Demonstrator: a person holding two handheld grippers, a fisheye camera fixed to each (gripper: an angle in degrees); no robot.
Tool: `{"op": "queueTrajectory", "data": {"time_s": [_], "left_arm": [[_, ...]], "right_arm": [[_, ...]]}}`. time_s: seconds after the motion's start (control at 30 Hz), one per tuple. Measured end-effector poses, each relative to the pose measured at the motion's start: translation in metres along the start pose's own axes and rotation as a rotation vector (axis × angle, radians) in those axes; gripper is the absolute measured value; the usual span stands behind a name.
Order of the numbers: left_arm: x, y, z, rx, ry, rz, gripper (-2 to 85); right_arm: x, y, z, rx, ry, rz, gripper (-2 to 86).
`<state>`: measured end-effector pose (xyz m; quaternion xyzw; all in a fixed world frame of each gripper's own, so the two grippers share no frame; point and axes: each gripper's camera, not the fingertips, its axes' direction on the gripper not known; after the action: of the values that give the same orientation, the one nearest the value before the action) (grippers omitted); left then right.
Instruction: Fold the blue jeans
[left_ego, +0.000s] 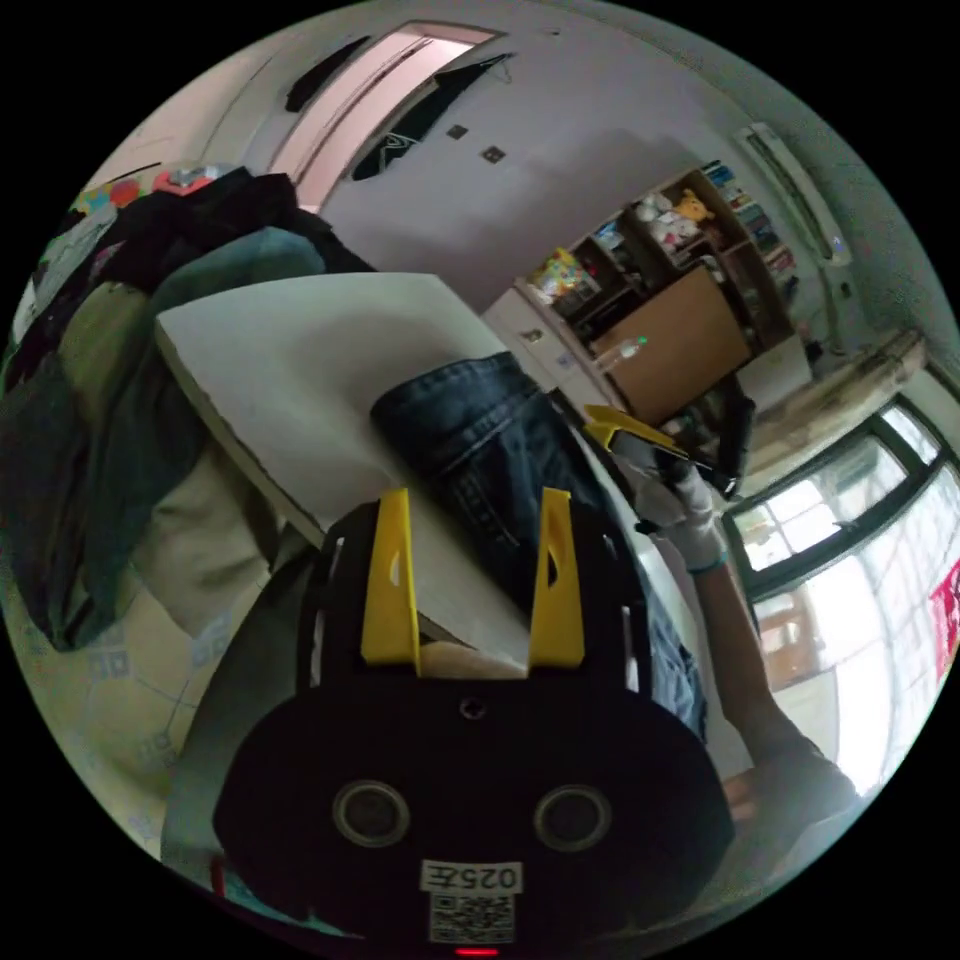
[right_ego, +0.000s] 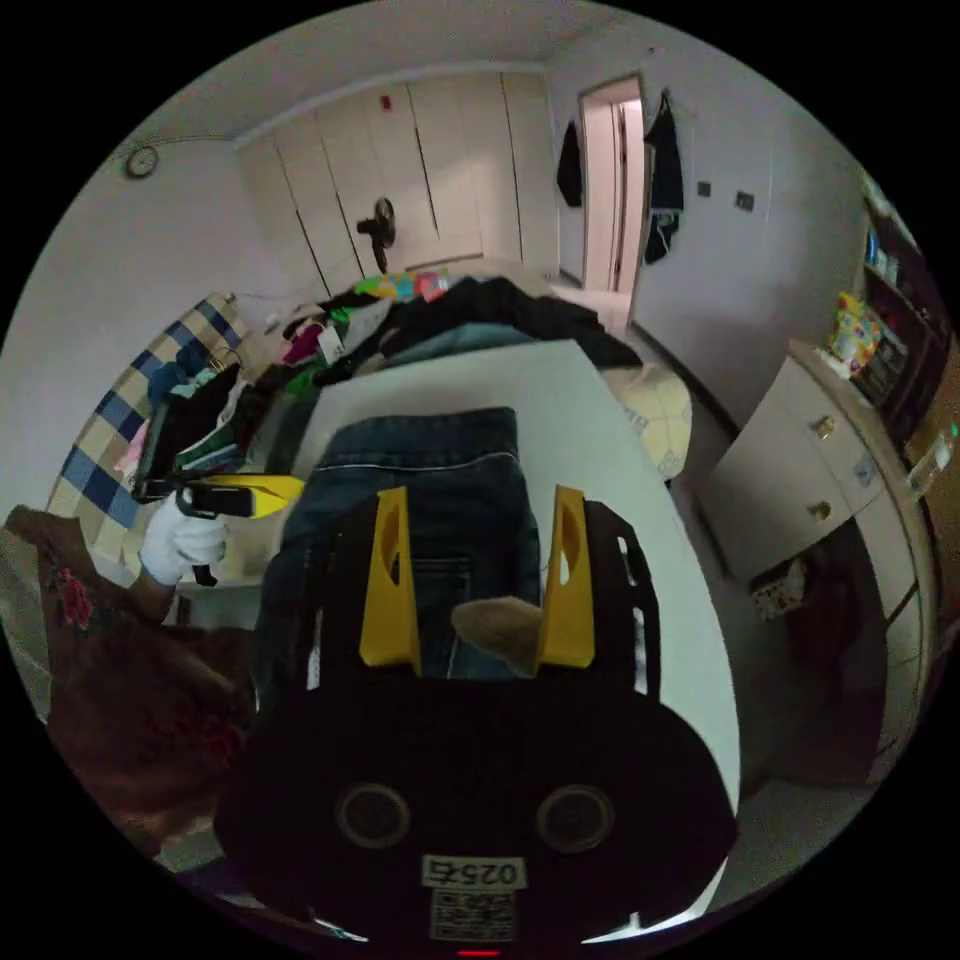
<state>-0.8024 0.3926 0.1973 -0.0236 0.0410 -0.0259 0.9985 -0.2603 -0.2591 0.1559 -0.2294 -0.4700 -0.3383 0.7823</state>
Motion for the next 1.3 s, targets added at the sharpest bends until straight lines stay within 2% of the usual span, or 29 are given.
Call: {"op": "queueTrajectory", "data": {"time_s": [0.1, 0.2, 0.3, 0.37, 0.47, 0.57, 0.67, 0.7, 0.8, 0.83, 0.9, 1.0, 1.1, 1.13, 1.2, 1.27, 1.3], "left_arm": [[-0.01, -0.013, 0.002, 0.006, 0.063, -0.029, 13.0], [-0.012, -0.028, 0.013, -0.013, 0.088, -0.02, 12.5], [-0.012, -0.037, 0.024, -0.01, 0.022, -0.001, 8.5], [-0.023, -0.034, 0.019, 0.026, 0.102, 0.001, 5.0], [-0.027, -0.037, -0.016, 0.089, 0.209, 0.056, 2.8], [-0.007, -0.046, -0.071, 0.244, 0.108, 0.209, 2.5], [-0.014, -0.06, -0.099, 0.321, -0.035, 0.237, 2.6], [-0.021, -0.064, -0.098, 0.316, -0.06, 0.22, 2.6], [-0.073, -0.084, -0.056, 0.151, -0.169, 0.113, 2.9], [-0.09, -0.086, -0.035, 0.072, -0.211, 0.101, 3.3], [-0.102, -0.079, -0.034, 0.115, -0.153, 0.117, 4.4], [-0.095, -0.068, -0.05, 0.114, -0.283, 0.132, 6.9], [-0.071, -0.033, -0.083, 0.248, -0.302, 0.169, 6.3], [-0.053, -0.014, -0.093, 0.297, -0.269, 0.218, 6.1], [-0.017, 0.015, -0.094, 0.285, -0.134, 0.33, 6.0], [0.046, 0.053, -0.068, 0.138, 0.153, 0.53, 6.0], [0.063, 0.063, -0.056, 0.083, 0.221, 0.582, 5.9]], "right_arm": [[0.021, -0.02, 0.046, -0.134, -0.131, 0.044, 17.7], [0.025, -0.03, 0.064, -0.157, -0.177, 0.097, 12.1], [0.006, -0.034, 0.063, -0.151, -0.107, 0.061, 4.0], [-0.012, -0.037, 0.05, -0.116, -0.023, 0.004, 1.8], [-0.034, -0.052, 0.013, -0.033, -0.037, -0.048, 0.3], [-0.067, -0.083, -0.026, 0.089, -0.012, -0.127, 0.4], [-0.08, -0.121, -0.027, 0.139, -0.069, -0.087, 1.7], [-0.079, -0.127, -0.02, 0.123, -0.085, -0.068, 2.2], [-0.065, -0.141, 0.038, -0.035, -0.093, 0.031, 3.1], [-0.056, -0.135, 0.057, -0.104, -0.067, 0.086, 2.9], [-0.041, -0.115, 0.063, -0.116, -0.079, 0.182, 3.2], [-0.023, -0.055, 0.015, 0.084, -0.225, 0.25, 5.9], [-0.035, 0.023, -0.063, 0.251, -0.277, 0.22, 10.3], [-0.05, 0.059, -0.094, 0.296, -0.226, 0.211, 11.1], [-0.075, 0.117, -0.139, 0.367, -0.101, 0.229, 10.5], [-0.105, 0.193, -0.185, 0.447, 0.103, 0.28, 9.5], [-0.11, 0.21, -0.195, 0.455, 0.159, 0.302, 9.6]]}}
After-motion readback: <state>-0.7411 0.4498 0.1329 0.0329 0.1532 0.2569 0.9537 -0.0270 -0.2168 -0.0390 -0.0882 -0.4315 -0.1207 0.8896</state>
